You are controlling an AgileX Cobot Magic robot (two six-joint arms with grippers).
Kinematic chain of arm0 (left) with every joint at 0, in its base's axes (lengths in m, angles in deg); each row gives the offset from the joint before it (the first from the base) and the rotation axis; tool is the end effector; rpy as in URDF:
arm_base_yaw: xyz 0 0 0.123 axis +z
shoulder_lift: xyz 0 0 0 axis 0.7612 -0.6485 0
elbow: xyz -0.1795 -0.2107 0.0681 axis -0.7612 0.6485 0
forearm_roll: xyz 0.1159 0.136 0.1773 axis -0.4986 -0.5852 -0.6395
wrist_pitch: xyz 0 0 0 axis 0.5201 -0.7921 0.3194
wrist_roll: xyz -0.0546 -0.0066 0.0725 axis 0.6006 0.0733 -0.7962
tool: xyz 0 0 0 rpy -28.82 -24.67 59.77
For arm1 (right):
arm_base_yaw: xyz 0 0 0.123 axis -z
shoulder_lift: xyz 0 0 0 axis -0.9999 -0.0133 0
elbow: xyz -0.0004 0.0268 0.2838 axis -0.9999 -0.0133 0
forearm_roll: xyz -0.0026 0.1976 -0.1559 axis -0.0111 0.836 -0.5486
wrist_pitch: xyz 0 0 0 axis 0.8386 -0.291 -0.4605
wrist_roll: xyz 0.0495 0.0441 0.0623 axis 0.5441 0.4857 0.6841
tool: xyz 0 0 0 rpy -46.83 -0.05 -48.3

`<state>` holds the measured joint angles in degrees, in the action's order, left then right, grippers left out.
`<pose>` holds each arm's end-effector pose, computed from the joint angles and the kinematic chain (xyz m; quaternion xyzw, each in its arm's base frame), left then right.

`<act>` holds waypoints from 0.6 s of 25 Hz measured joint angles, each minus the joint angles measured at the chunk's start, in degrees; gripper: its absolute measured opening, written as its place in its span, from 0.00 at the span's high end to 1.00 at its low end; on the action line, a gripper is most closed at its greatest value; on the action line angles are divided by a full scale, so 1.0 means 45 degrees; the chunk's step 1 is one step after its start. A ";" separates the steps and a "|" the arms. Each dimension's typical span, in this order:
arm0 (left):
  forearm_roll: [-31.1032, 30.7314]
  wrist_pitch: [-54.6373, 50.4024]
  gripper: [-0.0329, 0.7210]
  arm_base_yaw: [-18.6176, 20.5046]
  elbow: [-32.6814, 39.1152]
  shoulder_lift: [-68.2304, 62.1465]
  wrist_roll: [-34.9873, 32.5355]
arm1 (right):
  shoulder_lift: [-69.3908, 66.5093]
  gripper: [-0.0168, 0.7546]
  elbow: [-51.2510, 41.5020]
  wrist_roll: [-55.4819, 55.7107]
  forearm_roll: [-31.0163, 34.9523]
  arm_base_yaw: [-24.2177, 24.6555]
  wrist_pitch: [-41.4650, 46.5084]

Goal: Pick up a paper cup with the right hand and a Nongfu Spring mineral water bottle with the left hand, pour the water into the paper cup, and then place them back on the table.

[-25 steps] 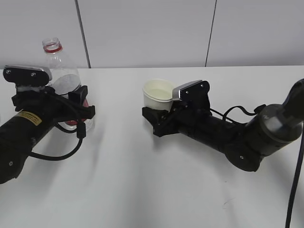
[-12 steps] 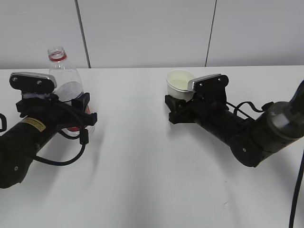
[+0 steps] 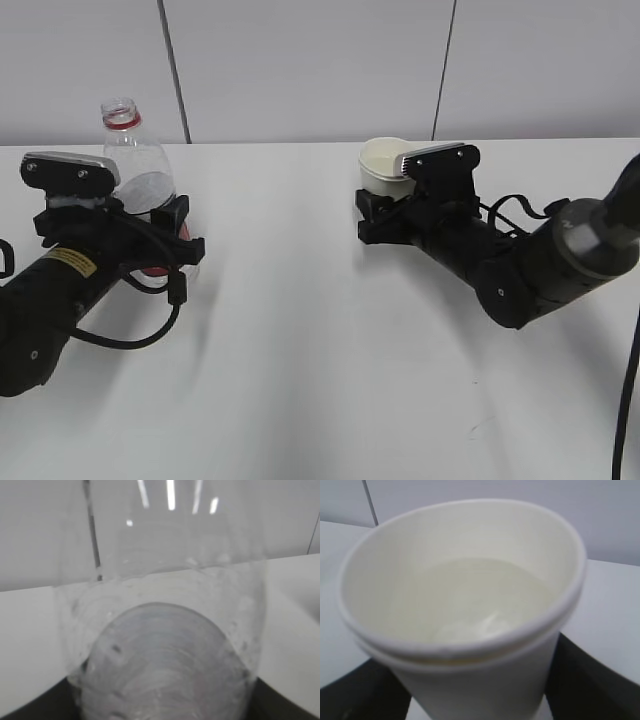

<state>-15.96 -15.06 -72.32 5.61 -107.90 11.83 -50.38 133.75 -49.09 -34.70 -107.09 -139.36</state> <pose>0.3094 -0.1164 0.1172 0.0998 0.7515 -0.0828 0.6469 0.4015 0.1309 0.0904 -0.1205 0.7710 0.1084 0.6158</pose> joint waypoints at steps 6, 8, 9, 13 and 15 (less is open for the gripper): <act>0.0000 0.0000 0.45 0.0000 0.0000 0.0000 0.0000 | -0.0552 0.28 0.0328 -0.0020 0.0555 0.0000 0.0052; 0.0000 0.0000 0.45 0.0000 0.0000 0.0000 -0.0029 | -0.0779 0.28 0.0328 -0.0031 0.0805 0.0000 0.0128; 0.0000 0.0006 0.45 0.0000 0.0000 -0.0010 -0.0056 | -0.0837 0.28 0.0328 -0.0031 0.0903 0.0000 0.0196; -0.0014 0.0030 0.45 0.0000 0.0000 -0.0024 -0.0129 | -0.0913 0.28 0.0328 -0.0050 0.1069 0.0000 0.0190; -0.0014 0.0030 0.45 0.0000 0.0000 -0.0024 -0.0129 | -0.0980 0.28 0.0338 -0.0050 0.1109 0.0000 0.0190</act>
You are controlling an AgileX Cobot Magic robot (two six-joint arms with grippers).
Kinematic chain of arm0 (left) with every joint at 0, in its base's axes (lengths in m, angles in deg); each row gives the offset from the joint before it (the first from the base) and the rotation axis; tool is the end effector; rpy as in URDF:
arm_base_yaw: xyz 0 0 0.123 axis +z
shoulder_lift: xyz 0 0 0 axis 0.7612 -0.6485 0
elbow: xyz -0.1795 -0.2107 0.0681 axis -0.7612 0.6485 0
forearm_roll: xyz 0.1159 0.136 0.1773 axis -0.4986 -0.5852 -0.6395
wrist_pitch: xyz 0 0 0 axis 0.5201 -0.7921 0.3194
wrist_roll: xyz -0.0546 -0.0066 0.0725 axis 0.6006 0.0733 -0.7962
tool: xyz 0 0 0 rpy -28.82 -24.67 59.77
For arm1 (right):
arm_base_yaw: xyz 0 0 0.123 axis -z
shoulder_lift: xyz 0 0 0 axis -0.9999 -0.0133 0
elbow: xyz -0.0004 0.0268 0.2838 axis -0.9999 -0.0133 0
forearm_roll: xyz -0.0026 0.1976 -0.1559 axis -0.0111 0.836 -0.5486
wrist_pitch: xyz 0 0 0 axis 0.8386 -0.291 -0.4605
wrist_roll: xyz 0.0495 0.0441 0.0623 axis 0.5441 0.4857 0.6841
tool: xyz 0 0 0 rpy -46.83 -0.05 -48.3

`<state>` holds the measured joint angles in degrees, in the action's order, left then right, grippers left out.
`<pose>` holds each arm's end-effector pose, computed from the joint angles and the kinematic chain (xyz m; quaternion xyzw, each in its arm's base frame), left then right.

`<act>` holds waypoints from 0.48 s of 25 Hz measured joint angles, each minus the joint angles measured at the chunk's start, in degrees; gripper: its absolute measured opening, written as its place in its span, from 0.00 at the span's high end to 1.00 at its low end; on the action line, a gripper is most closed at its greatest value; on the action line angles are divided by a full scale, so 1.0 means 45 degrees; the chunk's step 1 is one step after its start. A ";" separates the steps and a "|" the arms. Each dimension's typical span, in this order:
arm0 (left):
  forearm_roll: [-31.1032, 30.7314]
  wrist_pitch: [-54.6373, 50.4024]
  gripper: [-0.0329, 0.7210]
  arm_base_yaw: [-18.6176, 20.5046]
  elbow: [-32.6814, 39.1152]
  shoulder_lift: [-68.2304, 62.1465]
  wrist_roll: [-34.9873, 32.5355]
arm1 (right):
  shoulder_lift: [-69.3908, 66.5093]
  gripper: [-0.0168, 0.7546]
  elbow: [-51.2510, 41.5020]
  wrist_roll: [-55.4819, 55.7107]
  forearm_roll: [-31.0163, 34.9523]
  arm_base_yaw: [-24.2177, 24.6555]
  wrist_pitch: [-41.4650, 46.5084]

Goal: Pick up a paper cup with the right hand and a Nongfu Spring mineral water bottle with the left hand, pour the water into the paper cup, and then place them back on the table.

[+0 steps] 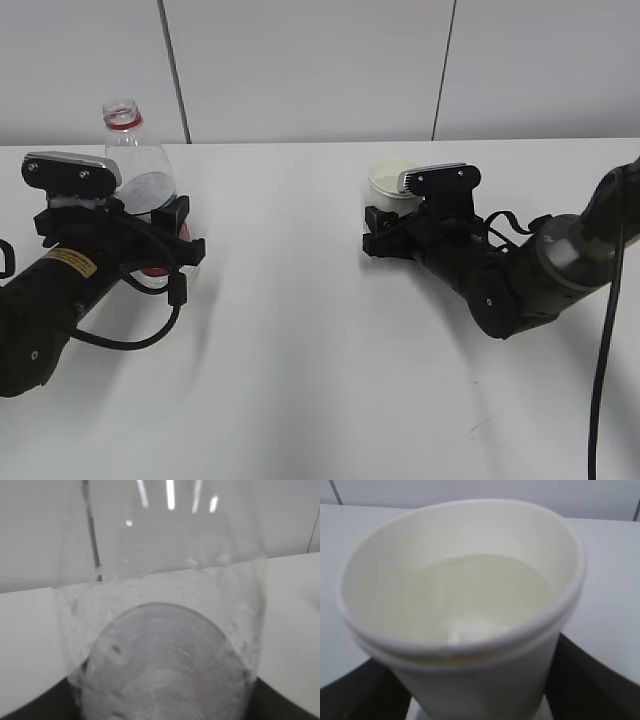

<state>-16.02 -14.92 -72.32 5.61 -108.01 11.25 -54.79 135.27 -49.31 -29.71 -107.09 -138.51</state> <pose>0.3094 -0.1164 0.1168 0.1041 0.7507 -0.0797 0.6475 0.4056 0.1259 0.0621 -0.0827 0.7963 0.0933 0.5920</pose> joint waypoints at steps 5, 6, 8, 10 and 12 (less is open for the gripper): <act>0.0000 0.0000 0.45 0.0000 0.0000 0.0000 0.0000 | -0.0194 0.28 0.0020 0.0000 0.0236 0.0000 -0.0160; 0.0000 0.0000 0.45 0.0000 0.0000 0.0000 0.0000 | -0.0213 0.28 0.0020 0.0000 0.0288 0.0000 -0.0180; 0.0000 0.0000 0.45 0.0000 0.0000 0.0000 0.0000 | -0.0213 0.28 0.0020 0.0000 0.0295 0.0000 -0.0180; 0.0000 0.0000 0.45 0.0000 0.0000 0.0000 0.0000 | -0.0213 0.28 0.0020 0.0000 0.0295 0.0000 -0.0180; 0.0000 0.0000 0.45 0.0000 0.0000 0.0000 0.0000 | -0.0213 0.28 0.0020 0.0000 0.0295 0.0000 -0.0180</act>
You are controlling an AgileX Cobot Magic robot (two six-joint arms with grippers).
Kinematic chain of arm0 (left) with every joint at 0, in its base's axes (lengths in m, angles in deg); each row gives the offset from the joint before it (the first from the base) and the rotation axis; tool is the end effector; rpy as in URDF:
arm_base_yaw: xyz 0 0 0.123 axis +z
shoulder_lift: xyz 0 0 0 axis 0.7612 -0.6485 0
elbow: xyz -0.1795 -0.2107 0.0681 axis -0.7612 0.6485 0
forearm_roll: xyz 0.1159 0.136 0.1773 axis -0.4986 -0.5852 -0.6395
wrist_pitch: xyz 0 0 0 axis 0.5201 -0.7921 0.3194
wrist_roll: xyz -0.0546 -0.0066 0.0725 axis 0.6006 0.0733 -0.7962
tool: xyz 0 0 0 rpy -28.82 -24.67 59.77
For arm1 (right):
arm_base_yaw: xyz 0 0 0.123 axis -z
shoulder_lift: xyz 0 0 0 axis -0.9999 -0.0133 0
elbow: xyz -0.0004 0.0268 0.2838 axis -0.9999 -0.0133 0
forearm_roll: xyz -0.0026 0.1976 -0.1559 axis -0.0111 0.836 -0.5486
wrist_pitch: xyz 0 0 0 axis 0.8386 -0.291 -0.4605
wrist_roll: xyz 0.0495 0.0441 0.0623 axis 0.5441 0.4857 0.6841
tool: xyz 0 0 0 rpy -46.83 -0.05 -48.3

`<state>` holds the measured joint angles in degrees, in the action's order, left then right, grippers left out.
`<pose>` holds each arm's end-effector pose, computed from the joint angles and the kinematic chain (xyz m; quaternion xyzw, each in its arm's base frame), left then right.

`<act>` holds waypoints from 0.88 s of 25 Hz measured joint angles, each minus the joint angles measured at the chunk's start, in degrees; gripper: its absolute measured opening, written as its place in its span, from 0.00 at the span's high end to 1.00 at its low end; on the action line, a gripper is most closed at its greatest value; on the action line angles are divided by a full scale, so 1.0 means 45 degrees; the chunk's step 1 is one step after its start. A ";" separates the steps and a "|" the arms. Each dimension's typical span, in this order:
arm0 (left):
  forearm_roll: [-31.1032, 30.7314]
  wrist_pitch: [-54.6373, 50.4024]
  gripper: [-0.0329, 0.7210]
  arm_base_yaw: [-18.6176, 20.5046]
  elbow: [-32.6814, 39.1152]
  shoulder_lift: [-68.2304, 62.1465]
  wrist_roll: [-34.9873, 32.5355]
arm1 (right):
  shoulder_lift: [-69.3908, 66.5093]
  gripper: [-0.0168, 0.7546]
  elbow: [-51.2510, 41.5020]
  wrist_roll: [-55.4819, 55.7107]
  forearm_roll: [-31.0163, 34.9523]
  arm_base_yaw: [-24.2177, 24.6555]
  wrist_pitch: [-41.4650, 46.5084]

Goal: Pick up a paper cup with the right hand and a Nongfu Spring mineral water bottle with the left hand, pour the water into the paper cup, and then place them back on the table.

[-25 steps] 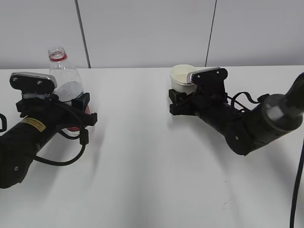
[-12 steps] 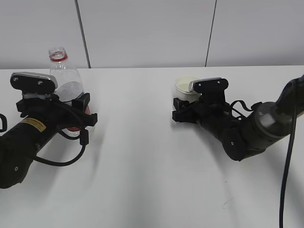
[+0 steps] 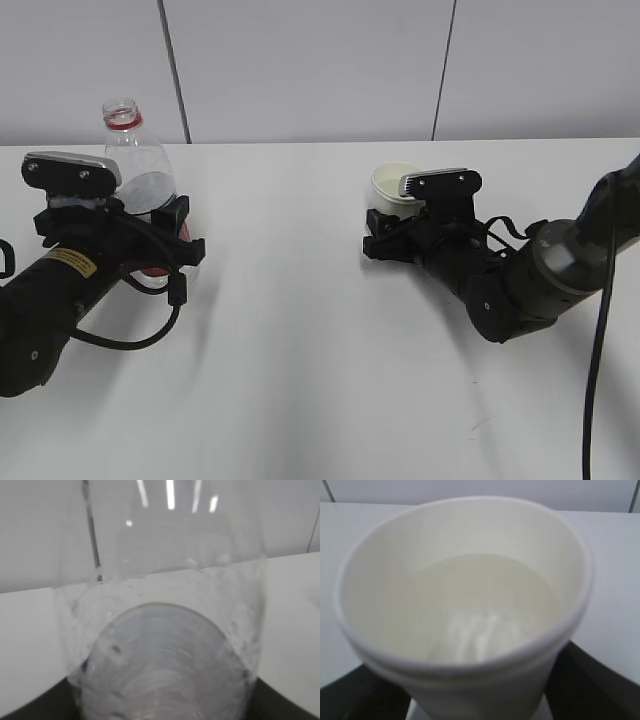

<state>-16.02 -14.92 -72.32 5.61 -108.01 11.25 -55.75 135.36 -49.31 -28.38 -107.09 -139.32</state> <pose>0.3094 -0.1164 0.1168 0.1041 0.7507 -0.0797 0.6475 0.4057 0.1241 0.0565 -0.0717 0.7978 0.0899 0.5918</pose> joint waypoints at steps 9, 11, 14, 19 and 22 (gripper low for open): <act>0.0000 0.0000 0.45 0.0000 0.0000 0.0000 0.0000 | 0.0000 0.28 0.0000 0.0000 0.0000 0.0000 0.0000; 0.0000 0.0000 0.45 0.0000 0.0000 0.0000 0.0000 | 0.0000 0.24 0.0000 0.0000 0.0000 0.0000 0.0000; 0.0000 0.0000 0.45 0.0000 0.0000 0.0000 0.0000 | 0.0000 0.20 0.0009 0.0000 0.0000 0.0000 -0.0009; 0.0000 0.0000 0.45 0.0000 0.0000 0.0000 -0.0005 | 0.0000 0.20 0.0009 0.0000 0.0029 0.0000 -0.0059; 0.0000 0.0000 0.45 0.0000 0.0000 0.0000 -0.0005 | 0.0000 0.20 0.0009 0.0000 0.0029 0.0000 -0.0089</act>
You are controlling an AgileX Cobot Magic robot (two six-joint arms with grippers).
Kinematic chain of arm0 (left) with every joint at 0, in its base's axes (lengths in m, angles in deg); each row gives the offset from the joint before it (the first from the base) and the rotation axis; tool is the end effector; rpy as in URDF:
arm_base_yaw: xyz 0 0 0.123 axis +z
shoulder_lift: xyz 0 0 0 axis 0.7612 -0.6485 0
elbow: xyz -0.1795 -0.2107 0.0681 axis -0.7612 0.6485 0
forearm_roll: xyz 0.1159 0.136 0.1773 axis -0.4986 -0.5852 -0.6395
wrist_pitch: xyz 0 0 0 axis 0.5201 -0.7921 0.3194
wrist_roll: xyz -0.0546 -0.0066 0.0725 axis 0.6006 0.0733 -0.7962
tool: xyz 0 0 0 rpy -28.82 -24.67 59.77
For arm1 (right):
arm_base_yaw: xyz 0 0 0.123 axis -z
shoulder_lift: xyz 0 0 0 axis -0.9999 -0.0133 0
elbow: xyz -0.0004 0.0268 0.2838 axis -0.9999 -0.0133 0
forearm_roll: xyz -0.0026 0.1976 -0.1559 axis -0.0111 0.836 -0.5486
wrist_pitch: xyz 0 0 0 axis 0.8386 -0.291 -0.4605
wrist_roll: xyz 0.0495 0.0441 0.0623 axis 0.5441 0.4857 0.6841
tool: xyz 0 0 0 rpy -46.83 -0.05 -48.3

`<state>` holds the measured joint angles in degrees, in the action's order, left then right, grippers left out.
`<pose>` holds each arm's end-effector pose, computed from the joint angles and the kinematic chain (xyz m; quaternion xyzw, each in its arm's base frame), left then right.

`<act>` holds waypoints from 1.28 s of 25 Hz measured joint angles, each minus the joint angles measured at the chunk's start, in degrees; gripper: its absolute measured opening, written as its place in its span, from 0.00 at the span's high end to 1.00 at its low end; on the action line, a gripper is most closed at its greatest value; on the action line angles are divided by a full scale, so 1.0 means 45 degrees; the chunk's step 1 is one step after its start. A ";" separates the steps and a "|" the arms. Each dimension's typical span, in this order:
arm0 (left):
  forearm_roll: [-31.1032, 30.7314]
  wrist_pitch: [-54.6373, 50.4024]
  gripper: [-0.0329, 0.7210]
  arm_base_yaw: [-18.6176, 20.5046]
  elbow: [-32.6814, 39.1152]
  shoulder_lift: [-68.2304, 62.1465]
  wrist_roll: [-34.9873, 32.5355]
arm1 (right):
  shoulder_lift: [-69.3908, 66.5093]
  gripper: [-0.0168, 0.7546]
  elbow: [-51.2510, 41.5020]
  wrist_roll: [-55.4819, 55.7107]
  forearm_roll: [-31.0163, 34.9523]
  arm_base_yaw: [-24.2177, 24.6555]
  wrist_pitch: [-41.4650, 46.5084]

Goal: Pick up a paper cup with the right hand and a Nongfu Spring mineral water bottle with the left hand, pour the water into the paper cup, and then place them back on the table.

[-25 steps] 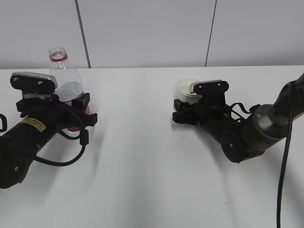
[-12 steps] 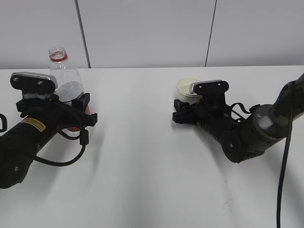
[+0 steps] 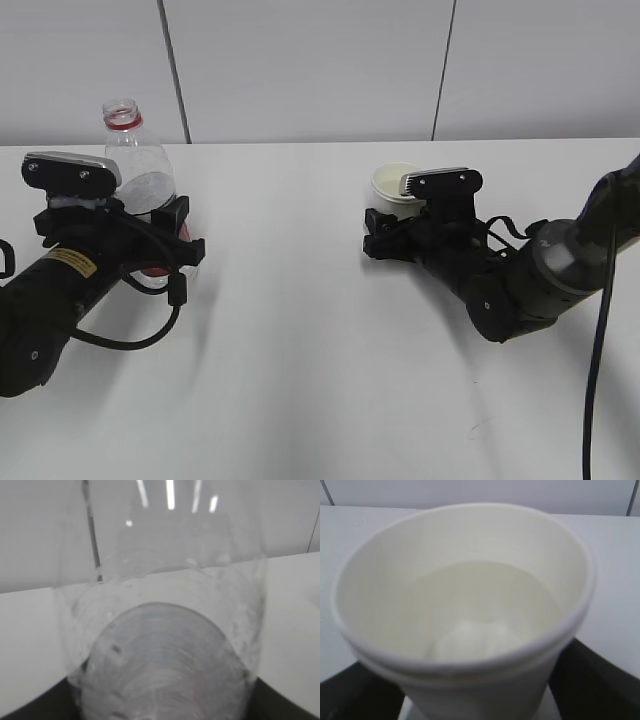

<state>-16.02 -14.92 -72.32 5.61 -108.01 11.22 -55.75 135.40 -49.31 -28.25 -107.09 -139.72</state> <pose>0.3094 -0.1164 0.1168 0.1042 0.7507 -0.0795 0.6476 0.4061 0.1241 0.0573 -0.0703 0.7957 0.0901 0.5949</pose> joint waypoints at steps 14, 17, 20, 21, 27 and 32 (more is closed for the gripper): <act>0.0000 0.0000 0.45 0.0000 0.0000 0.0000 -0.0040 | 0.0000 0.21 -0.0068 0.0000 0.0028 0.0000 -0.0115; 0.0000 0.0000 0.45 0.0000 0.0000 0.0000 -0.0040 | 0.0000 0.21 -0.0212 0.0000 0.0057 0.0000 -0.0188; 0.0000 0.0000 0.45 0.0000 0.0000 0.0000 -0.0040 | 0.0000 0.21 -0.0462 0.0000 0.0086 0.0000 -0.0307; 0.0000 0.0000 0.45 0.0000 0.0000 0.0000 -0.0040 | 0.0000 0.21 -0.0508 0.0000 0.0086 0.0000 -0.0373; 0.0000 0.0000 0.45 0.0000 0.0000 0.0000 -0.0040 | 0.0134 0.21 -0.1009 0.0000 0.0115 0.0000 -0.0492; 0.0000 0.0000 0.45 0.0000 0.0000 0.0000 -0.0040 | 0.0606 0.21 -0.1533 0.0000 0.0145 0.0000 -0.0492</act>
<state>-16.02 -14.92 -72.32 5.61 -108.01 11.04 -53.02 128.49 -49.31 -27.60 -107.09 -141.93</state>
